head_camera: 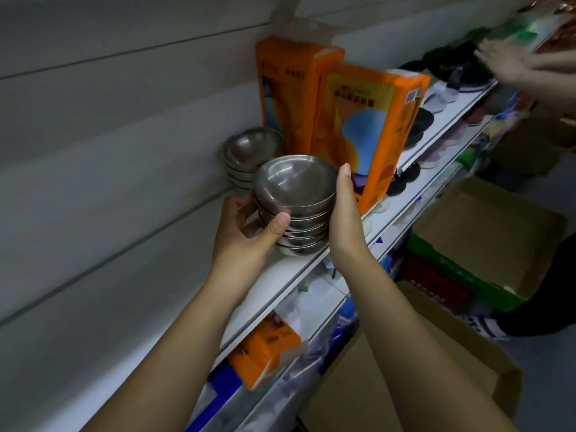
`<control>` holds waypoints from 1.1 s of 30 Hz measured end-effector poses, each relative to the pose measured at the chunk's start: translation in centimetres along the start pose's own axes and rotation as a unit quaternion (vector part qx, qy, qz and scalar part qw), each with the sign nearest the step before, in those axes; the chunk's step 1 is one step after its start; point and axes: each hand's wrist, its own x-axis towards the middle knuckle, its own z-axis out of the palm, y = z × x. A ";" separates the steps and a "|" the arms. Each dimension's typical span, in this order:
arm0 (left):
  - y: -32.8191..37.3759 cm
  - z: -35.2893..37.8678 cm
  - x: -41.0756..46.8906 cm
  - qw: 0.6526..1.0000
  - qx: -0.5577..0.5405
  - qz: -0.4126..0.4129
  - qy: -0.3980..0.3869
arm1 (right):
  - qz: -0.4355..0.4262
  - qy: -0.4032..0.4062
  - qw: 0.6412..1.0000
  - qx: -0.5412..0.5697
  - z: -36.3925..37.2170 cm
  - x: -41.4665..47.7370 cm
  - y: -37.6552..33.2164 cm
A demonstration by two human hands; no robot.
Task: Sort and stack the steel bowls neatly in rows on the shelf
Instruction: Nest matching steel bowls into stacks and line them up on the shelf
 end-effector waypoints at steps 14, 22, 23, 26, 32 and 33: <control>-1.9 4.4 3.7 0.998 0.031 0.007 0.045 | -0.035 0.118 0.991 0.055 -0.8 5.9 0.1; -2.8 5.5 3.7 0.997 0.039 0.013 0.069 | 0.003 0.027 0.999 0.019 -2.4 7.4 2.3; -2.9 5.6 3.6 0.997 0.038 0.015 0.071 | 0.003 0.029 1.000 0.005 -2.7 7.5 2.8; -3.0 5.8 3.5 0.997 0.031 0.018 0.072 | -0.011 0.006 0.998 -0.055 -3.2 6.7 3.9; -3.6 5.9 3.5 0.996 0.026 0.020 0.077 | -0.029 -0.014 0.996 -0.084 -4.5 5.9 5.6; -3.7 5.8 3.5 0.997 0.026 0.019 0.076 | -0.022 -0.020 0.995 -0.091 -4.5 5.7 5.6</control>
